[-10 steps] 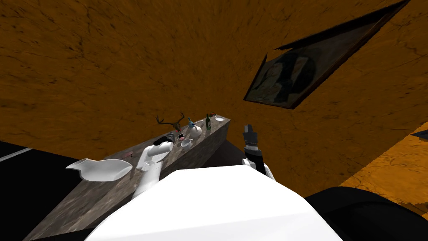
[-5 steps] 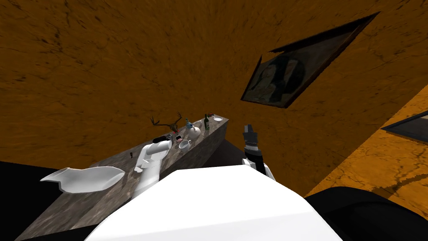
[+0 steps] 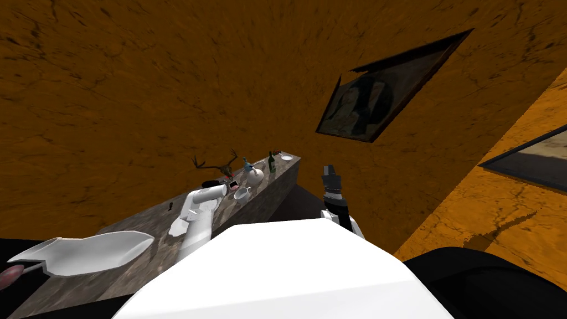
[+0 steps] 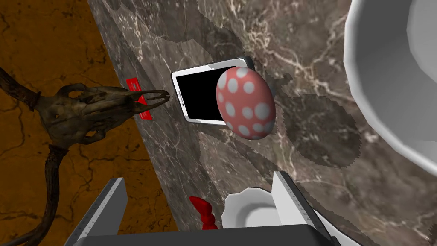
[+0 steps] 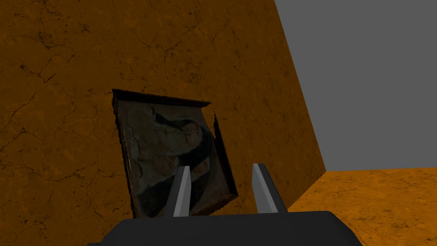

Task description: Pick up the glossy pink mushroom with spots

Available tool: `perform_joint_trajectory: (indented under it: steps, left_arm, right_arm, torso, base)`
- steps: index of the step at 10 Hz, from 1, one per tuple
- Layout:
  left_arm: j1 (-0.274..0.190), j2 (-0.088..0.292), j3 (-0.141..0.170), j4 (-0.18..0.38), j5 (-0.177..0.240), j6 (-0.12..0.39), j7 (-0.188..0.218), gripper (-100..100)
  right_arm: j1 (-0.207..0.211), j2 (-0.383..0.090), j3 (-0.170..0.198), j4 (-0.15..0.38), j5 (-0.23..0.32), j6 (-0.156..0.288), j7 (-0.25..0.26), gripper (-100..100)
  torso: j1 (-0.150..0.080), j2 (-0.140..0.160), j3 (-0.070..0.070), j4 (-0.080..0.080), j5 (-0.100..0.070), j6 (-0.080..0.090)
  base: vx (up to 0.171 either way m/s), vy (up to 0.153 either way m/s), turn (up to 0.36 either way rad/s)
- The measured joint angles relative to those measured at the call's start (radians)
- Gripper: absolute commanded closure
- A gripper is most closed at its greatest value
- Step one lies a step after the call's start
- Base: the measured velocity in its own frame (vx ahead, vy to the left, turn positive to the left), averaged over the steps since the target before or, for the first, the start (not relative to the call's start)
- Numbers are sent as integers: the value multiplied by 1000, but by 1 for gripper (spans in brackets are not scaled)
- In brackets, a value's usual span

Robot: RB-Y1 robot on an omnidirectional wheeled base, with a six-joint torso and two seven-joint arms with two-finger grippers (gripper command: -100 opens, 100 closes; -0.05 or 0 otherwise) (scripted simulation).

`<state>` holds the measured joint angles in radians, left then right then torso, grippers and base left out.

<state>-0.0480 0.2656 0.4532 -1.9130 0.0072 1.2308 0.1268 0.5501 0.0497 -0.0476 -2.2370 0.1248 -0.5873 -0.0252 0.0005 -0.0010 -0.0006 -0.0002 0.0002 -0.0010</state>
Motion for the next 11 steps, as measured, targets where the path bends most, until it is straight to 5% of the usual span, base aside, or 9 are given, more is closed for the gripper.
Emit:
perform_joint_trajectory:
  steps: [11]
  left_arm:
    - [-55,-7,52,84,-1,263,39,-100]
  right_arm:
    - [0,0,0,0,0,0,0,0]
  torso:
    - [1,-2,-1,0,0,0]
  base:
    - [30,19,-83]
